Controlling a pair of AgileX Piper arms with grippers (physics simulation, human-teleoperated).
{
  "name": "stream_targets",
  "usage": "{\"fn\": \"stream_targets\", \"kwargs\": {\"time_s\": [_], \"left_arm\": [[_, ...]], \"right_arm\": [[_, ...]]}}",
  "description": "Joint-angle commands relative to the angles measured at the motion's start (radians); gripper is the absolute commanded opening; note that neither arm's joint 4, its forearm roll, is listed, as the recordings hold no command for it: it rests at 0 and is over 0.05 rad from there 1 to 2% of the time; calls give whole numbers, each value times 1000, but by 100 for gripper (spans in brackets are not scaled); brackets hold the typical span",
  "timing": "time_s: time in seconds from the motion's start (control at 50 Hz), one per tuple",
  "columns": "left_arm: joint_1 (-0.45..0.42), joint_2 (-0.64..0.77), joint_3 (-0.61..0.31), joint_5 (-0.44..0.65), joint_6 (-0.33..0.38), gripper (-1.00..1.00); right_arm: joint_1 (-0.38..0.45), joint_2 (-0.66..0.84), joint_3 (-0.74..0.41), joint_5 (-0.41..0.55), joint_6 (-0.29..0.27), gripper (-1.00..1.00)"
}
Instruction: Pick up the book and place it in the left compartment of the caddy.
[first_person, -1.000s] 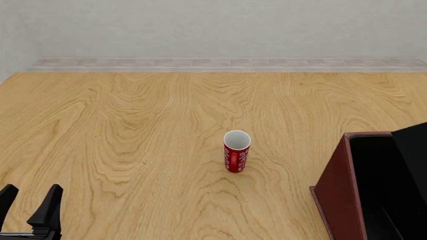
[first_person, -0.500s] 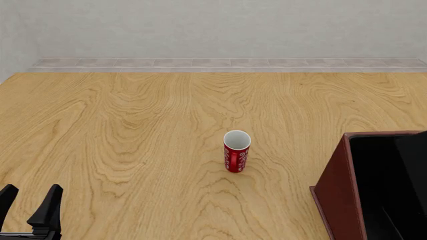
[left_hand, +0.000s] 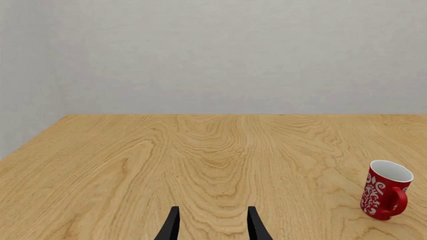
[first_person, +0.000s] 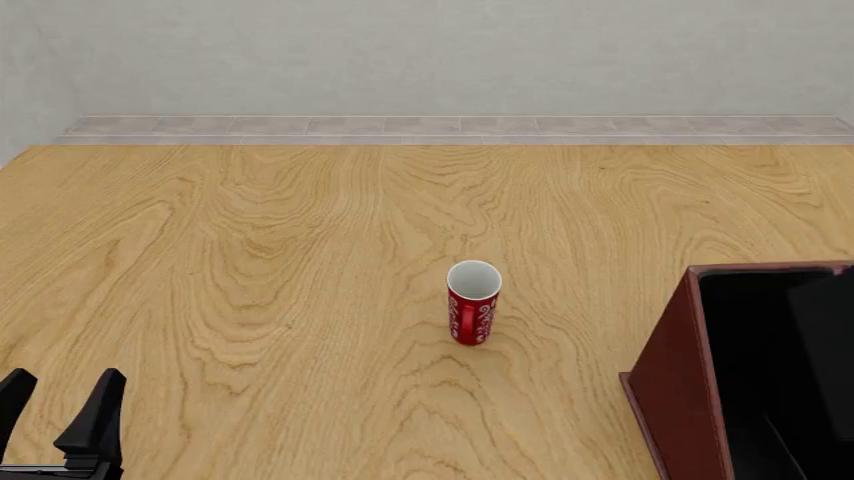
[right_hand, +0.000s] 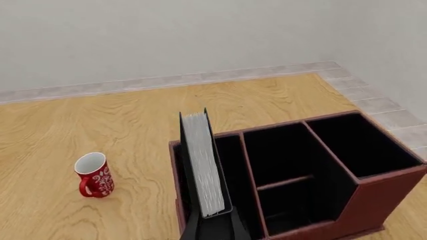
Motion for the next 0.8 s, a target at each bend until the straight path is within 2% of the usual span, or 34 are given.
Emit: {"fn": "stream_targets", "kwargs": {"time_s": [0.02,0.8], "left_arm": [[0,0,0,0,0,100],[0,0,0,0,0,100]], "right_arm": [[-28,-1,33,-16,21,-100],[-36,-1,220,-124,21,-100]]}}
